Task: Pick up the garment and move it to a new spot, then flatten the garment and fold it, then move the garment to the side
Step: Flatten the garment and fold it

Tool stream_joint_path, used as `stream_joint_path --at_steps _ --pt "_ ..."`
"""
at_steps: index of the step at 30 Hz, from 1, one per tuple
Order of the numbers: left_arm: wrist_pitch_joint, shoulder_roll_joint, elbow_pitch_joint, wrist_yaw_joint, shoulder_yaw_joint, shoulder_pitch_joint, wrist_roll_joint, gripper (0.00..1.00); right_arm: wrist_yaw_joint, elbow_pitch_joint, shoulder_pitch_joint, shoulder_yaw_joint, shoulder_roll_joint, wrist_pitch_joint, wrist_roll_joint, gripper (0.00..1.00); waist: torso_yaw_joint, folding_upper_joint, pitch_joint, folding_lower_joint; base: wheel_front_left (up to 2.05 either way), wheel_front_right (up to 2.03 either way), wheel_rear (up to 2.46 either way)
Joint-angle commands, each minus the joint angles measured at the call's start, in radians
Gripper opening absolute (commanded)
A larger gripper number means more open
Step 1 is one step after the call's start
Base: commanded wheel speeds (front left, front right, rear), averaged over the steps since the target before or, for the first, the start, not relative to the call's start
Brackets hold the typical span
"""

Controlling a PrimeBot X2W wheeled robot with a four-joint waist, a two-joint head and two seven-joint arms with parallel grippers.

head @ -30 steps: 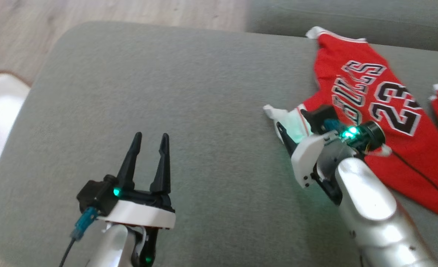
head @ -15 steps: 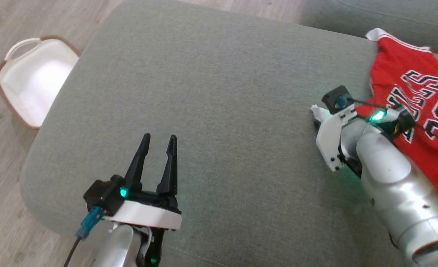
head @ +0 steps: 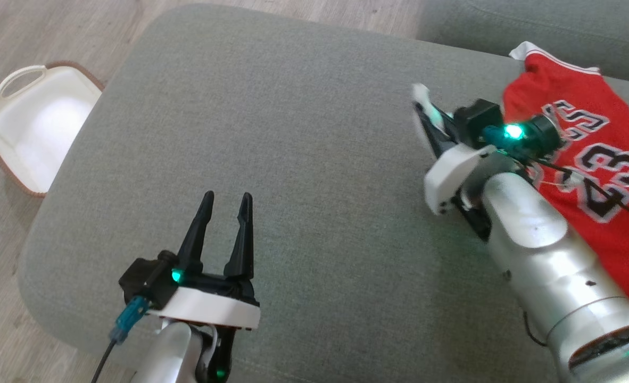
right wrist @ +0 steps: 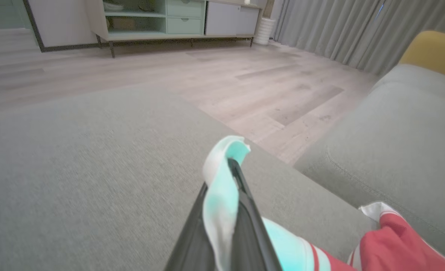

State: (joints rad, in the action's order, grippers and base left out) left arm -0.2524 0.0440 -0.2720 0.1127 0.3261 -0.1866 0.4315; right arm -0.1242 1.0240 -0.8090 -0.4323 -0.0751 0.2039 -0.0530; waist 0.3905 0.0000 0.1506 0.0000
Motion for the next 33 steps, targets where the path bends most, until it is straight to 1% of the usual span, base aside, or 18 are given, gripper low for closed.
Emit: stream_joint_path --at_steps 1,5,9,10,11,12,14,20,22,24,27,30,33 --pt "-0.009 0.006 0.029 -0.004 -0.029 -0.045 -0.005 1.00 -0.007 -0.071 -0.020 -0.082 0.024 0.028 -0.067 0.00 -0.002 0.0000 -0.005 0.0000 0.00 0.00 0.00" --pt "-0.009 0.006 0.026 -0.003 -0.030 -0.046 -0.008 1.00 -0.007 -0.190 0.030 -0.332 0.024 0.050 -0.225 0.00 -0.008 0.0000 -0.010 0.0000 0.00 0.00 0.00" --pt "-0.009 0.006 0.022 -0.001 -0.035 -0.042 -0.013 1.00 -0.007 -0.243 0.068 -0.605 0.024 0.052 -0.358 0.00 -0.011 0.0000 -0.019 0.0000 0.00 0.00 0.00" --pt "-0.009 0.006 0.020 0.000 -0.036 -0.041 -0.015 1.00 -0.007 -0.255 0.073 -0.675 0.018 0.050 -0.396 0.79 -0.012 0.0000 -0.022 0.0000 0.00 0.00 0.00" --pt "-0.009 0.006 0.019 0.000 -0.039 -0.039 -0.018 1.00 -0.007 -0.263 0.075 -0.738 0.008 0.042 -0.435 1.00 -0.013 0.0000 -0.025 0.0000 0.00 0.00 0.00" --pt "-0.009 0.006 0.018 0.000 -0.042 -0.037 -0.021 1.00 -0.007 -0.276 0.070 -0.788 -0.004 0.042 -0.464 1.00 -0.016 0.0000 -0.028 0.0000 0.00 0.00 0.00" --pt "-0.009 0.006 0.016 0.001 -0.049 -0.033 -0.025 1.00 -0.007 -0.298 0.063 -0.830 -0.025 0.043 -0.508 1.00 -0.022 0.0000 -0.035 0.0000 0.00 0.00 0.00" --pt "-0.009 0.006 0.020 0.001 -0.073 -0.023 -0.040 1.00 -0.007 -0.325 0.037 -0.845 -0.068 0.048 -0.584 1.00 -0.058 0.0000 -0.055 0.0000 0.00 0.00 0.00" --pt "-0.009 0.006 0.023 0.002 -0.084 -0.020 -0.045 1.00 -0.007 -0.310 0.022 -0.817 -0.094 0.051 -0.612 1.00 -0.078 0.0000 -0.065 0.0000 0.00 0.00 0.00" --pt "-0.009 0.006 0.029 0.002 -0.098 -0.016 -0.050 1.00 -0.007 -0.291 0.013 -0.766 -0.118 0.054 -0.624 1.00 -0.098 0.0000 -0.075 0.0000 0.00 0.00 0.00" --pt "-0.009 0.006 0.040 0.002 -0.117 -0.010 -0.060 1.00 -0.007 -0.261 0.017 -0.640 -0.157 0.057 -0.613 1.00 -0.131 0.0000 -0.088 0.0000 0.00 0.00 0.00" --pt "-0.009 0.006 0.052 0.004 -0.136 -0.003 -0.069 1.00 -0.007 -0.255 0.057 -0.452 -0.193 0.057 -0.562 1.00 -0.163 0.0000 -0.100 0.0000 0.00 0.00 0.00" --pt "-0.009 0.006 0.062 0.005 -0.150 0.005 -0.074 1.00 -0.007 -0.266 0.140 -0.247 -0.208 0.058 -0.487 1.00 -0.194 0.0000 -0.109 0.0000 0.00 0.00 0.00"
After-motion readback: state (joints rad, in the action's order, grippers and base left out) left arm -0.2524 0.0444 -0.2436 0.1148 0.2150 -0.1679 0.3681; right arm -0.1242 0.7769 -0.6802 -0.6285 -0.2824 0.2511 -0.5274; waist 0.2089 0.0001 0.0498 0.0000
